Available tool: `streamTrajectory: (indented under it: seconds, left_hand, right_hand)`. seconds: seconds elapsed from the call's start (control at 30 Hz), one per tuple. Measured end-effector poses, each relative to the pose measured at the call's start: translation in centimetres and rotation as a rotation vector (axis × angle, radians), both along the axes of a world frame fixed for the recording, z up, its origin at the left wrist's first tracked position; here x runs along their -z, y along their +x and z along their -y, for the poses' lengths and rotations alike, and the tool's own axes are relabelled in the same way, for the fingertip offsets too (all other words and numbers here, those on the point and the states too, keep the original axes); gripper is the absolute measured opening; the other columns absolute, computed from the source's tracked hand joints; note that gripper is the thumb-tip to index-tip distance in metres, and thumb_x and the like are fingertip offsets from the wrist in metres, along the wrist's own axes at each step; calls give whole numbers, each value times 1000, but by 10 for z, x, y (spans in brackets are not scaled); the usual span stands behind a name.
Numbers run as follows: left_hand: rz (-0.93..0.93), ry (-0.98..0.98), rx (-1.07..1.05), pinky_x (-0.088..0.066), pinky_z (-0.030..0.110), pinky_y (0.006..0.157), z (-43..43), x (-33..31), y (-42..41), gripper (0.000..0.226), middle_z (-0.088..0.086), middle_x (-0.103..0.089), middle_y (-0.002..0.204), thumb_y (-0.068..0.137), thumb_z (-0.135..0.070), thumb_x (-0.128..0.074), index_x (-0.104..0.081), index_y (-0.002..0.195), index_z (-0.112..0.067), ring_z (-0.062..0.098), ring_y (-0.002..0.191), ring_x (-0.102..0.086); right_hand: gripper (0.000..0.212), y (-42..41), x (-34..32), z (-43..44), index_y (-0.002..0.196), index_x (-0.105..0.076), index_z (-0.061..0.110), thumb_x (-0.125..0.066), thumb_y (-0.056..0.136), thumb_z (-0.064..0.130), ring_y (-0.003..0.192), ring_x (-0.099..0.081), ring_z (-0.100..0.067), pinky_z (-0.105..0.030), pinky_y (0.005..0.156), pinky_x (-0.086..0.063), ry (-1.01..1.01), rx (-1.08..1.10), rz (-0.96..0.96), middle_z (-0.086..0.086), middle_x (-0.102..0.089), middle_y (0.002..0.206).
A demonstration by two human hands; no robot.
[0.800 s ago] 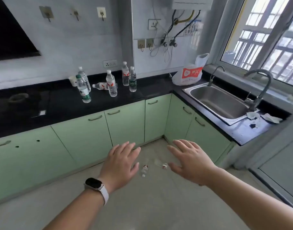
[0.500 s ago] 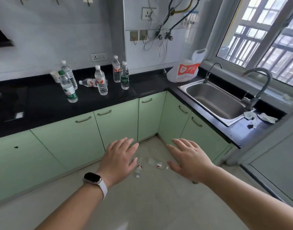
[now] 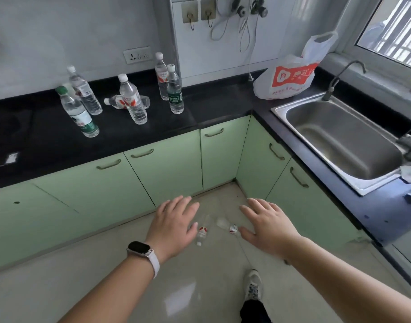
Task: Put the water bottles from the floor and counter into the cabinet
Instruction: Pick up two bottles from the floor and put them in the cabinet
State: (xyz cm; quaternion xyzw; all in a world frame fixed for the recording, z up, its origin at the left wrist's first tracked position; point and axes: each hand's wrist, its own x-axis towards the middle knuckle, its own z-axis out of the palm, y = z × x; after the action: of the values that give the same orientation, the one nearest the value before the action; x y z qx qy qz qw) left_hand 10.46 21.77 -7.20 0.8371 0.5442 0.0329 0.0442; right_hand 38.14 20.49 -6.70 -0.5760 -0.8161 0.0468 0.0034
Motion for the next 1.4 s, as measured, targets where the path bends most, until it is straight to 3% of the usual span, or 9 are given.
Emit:
streamTrajectory:
  seconds: [0.17,0.33,0.5,0.63,0.77,0.9,1.07,1.17,1.4]
  left_hand:
    - [-19,-89,-91,-53,44,92,-54,31,54,52,8,-70,123,82,-43,-46,-72,118,-18,30,113,-66]
    - [9,-177,-171,-54,43,90,-97,81,90,53,8,-69,124,84,-45,-46,-71,121,-18,30,114,-64]
    - [44,-254,-218,-54,43,88,-129,155,95,52,10,-69,123,84,-43,-46,-71,120,-16,31,112,-65]
    - [68,-304,-237,-54,42,88,-152,241,85,52,9,-69,123,83,-42,-50,-68,123,-15,31,110,-65]
    - [121,-331,-241,-55,40,81,-172,350,73,49,10,-70,114,81,-39,-50,-67,119,-13,34,100,-67]
    - [139,-403,-294,-49,48,95,-176,473,60,50,17,-57,140,88,-32,-63,-61,135,-14,40,123,-57]
    - [115,-431,-273,-47,53,99,-174,609,51,54,18,-50,148,94,-36,-60,-55,143,-13,41,130,-51]
    - [132,-474,-333,-42,51,106,-172,674,49,61,17,-47,151,94,-39,-62,-48,148,-14,39,135,-46]
    - [206,-455,-491,-46,53,97,-183,785,50,72,20,-51,141,86,-39,-74,-45,145,-8,41,125,-50]
  right_hand:
    - [54,55,44,-69,116,-65,19,-50,81,58,109,-62,-27,-38,87,-51,-121,20,-41,-4,-63,117]
    - [59,81,98,-122,131,-54,18,-45,87,56,120,-51,-29,-40,96,-43,-251,15,-50,-5,-54,132]
    - [57,81,170,-148,125,-56,18,-48,83,57,115,-54,-30,-41,89,-47,-338,90,-104,-4,-55,127]
    - [58,72,245,-161,138,-45,22,-51,90,53,125,-45,-27,-38,94,-40,-430,164,-109,-1,-45,139]
    - [61,61,343,-173,141,-46,20,-55,89,51,126,-45,-27,-38,98,-38,-458,270,-146,-2,-44,143]
    - [64,55,453,-183,141,-44,16,-57,89,50,127,-43,-27,-42,103,-38,-477,294,-104,-5,-44,143]
    - [66,55,586,-189,136,-45,11,-55,85,51,117,-50,-30,-46,94,-46,-480,300,-121,-9,-48,134]
    - [68,55,655,-194,138,-43,12,-61,84,50,115,-51,-30,-46,93,-48,-468,309,-120,-9,-49,134]
    - [74,63,774,-213,140,-37,14,-71,83,46,113,-51,-27,-42,92,-47,-464,419,-107,-9,-49,133]
